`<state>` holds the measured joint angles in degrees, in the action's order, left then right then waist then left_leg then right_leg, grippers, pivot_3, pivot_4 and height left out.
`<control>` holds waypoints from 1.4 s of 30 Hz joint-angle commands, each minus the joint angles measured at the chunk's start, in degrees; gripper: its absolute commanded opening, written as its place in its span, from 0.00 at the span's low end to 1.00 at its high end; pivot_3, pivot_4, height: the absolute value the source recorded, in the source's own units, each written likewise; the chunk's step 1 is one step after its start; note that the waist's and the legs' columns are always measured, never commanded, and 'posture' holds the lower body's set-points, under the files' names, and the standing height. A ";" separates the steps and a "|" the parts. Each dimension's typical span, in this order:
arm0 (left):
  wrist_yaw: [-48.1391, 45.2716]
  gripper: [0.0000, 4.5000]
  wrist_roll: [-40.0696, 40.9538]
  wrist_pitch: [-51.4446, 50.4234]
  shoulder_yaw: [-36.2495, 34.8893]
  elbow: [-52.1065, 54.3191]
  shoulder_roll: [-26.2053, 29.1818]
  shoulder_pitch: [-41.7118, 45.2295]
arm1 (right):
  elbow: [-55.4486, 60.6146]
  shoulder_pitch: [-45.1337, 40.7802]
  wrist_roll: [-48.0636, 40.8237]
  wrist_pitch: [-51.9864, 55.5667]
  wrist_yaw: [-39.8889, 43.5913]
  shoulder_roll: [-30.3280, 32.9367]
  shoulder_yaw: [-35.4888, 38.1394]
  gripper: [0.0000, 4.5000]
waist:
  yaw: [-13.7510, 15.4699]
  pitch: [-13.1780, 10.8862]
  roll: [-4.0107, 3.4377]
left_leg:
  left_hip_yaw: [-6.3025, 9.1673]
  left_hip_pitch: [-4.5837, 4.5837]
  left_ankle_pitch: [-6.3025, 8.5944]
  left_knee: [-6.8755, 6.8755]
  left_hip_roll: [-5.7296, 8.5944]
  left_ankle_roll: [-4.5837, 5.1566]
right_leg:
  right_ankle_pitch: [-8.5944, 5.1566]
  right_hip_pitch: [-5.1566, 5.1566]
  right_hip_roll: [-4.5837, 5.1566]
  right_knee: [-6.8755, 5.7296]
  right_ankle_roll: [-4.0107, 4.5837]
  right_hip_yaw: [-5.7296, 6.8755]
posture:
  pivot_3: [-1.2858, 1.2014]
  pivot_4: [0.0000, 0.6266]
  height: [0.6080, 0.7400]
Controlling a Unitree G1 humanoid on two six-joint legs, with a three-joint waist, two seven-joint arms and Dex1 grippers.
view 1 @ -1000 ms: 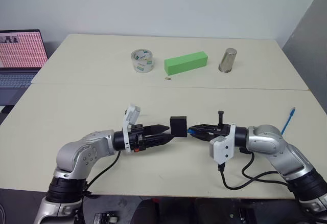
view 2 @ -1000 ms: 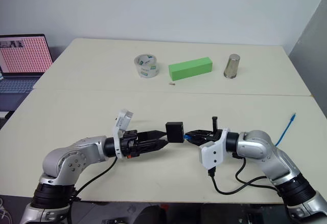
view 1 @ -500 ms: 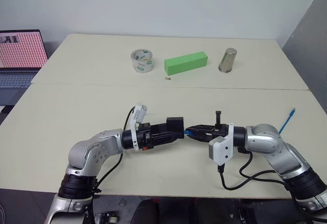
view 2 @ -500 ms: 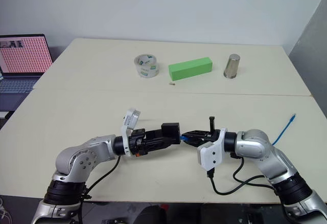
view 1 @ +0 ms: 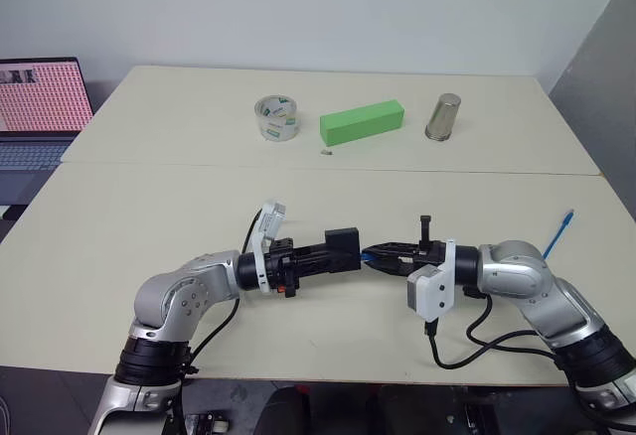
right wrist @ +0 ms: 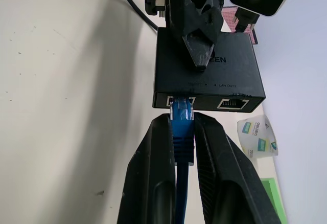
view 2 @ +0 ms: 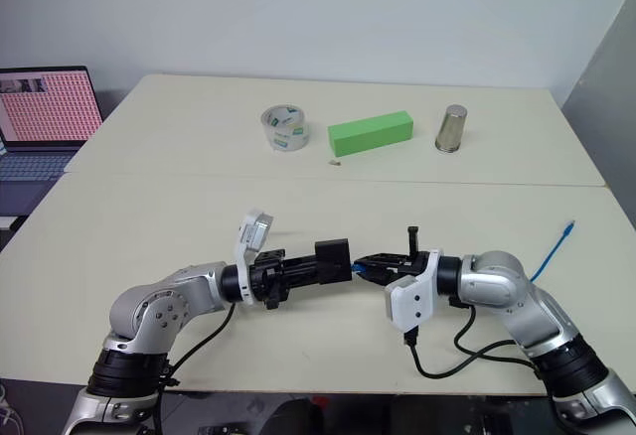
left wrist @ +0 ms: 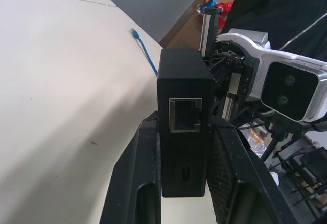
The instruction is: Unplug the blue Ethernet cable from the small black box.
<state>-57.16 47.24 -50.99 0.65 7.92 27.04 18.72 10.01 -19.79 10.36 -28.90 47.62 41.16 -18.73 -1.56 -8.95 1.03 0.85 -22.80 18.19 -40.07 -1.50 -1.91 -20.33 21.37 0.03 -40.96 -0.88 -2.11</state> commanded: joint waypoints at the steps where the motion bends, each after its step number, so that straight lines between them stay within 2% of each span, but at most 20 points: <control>1: -2.24 0.18 0.16 0.94 0.27 0.70 0.86 1.18 | 3.48 0.30 -4.29 3.51 3.70 2.36 1.54 0.36 | 0.00 0.00 0.00 | 0.00 0.00 0.00 0.00 0.00 0.00 | 0.00 0.00 0.00 0.00 0.00 -0.01 | 0.52 0.24 1.00; 5: -4.95 0.18 -1.05 2.23 1.44 0.94 2.36 1.57 | 10.61 3.01 -13.76 17.76 9.00 6.17 3.85 0.57 | 0.10 -0.01 -0.01 | 0.01 -0.02 0.00 0.00 -0.01 0.00 | 0.00 0.00 0.00 0.00 0.00 0.01 | 0.52 0.24 1.00; 7: -6.20 0.18 -1.65 2.96 1.99 0.77 3.08 1.77 | 13.99 3.94 -17.74 24.37 10.05 7.17 4.94 0.58 | 0.07 -0.01 -0.01 | 0.02 -0.02 0.00 0.00 -0.01 0.00 | 0.00 -0.02 0.00 0.02 0.00 0.01 | 0.52 0.24 1.00; 10: -9.73 0.18 -2.53 4.36 3.14 1.50 4.94 2.98 | 22.37 5.64 -37.30 47.26 7.25 7.76 9.02 0.58 | 0.04 -0.01 -0.01 | 0.05 -0.02 0.00 0.00 -0.01 0.00 | 0.00 -0.01 0.00 0.00 0.00 0.03 | 0.52 0.24 1.00; 12: -11.26 0.18 -2.74 5.10 3.52 1.95 5.60 3.80 | 24.08 4.90 -45.81 56.89 4.18 6.08 10.64 0.58 | 0.03 -0.01 -0.01 | 0.11 -0.05 0.00 0.01 -0.03 0.00 | 0.00 -0.02 0.00 0.01 0.00 0.08 | 0.52 0.24 1.00; 15: -12.96 0.18 -2.84 5.91 3.99 2.86 6.35 4.63 | 24.04 3.27 -53.28 66.51 -0.05 3.42 12.36 0.58 | 0.02 -0.01 -0.01 | 0.11 -0.04 0.01 0.01 -0.01 0.01 | 0.00 -0.05 0.00 0.04 0.00 0.07 | 0.52 0.24 1.00; 24: -13.63 0.18 -2.91 6.26 3.94 4.68 7.03 5.38 | 21.44 0.40 -61.94 77.58 -2.85 -0.53 14.02 0.58 | -0.02 -0.02 -0.01 | 0.10 -0.07 0.02 0.02 0.02 0.03 | 0.00 -0.03 0.00 0.09 0.00 0.06 | 0.52 0.24 1.00; 31: -13.01 0.18 -3.11 6.58 3.83 4.92 6.49 5.20 | 20.48 -0.08 -62.13 79.47 -1.81 -0.60 14.16 0.58 | -0.02 -0.02 -0.01 | 0.10 -0.07 0.02 0.03 0.02 0.03 | 0.00 -0.02 0.00 0.09 0.00 0.06 | 0.52 0.24 1.00; 34: -12.89 0.18 -2.99 6.56 3.76 5.00 6.36 5.10 | 20.46 -0.10 -61.38 79.46 -1.30 -0.44 13.71 0.48 | -0.04 -0.02 -0.01 | 0.10 -0.07 0.02 0.03 0.02 0.03 | 0.00 -0.02 0.00 0.09 0.00 0.06 | 0.52 0.24 1.00; 42: -12.55 0.18 -2.92 6.65 3.94 4.81 5.96 5.34 | 20.71 -0.07 -59.99 79.26 -0.38 -0.13 13.15 0.08 | -0.03 -0.02 -0.01 | 0.10 -0.08 0.02 0.03 0.02 0.03 | 0.00 -0.01 0.00 0.09 0.00 0.06 | 0.52 0.24 1.00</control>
<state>-69.41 43.71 -45.55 4.78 10.96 33.54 23.14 29.54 -19.02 -50.22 50.78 46.44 40.68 -5.84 -1.59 -8.97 1.02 0.95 -22.88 18.21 -40.04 -1.49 -1.88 -20.33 21.35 0.02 -40.87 -0.88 -2.04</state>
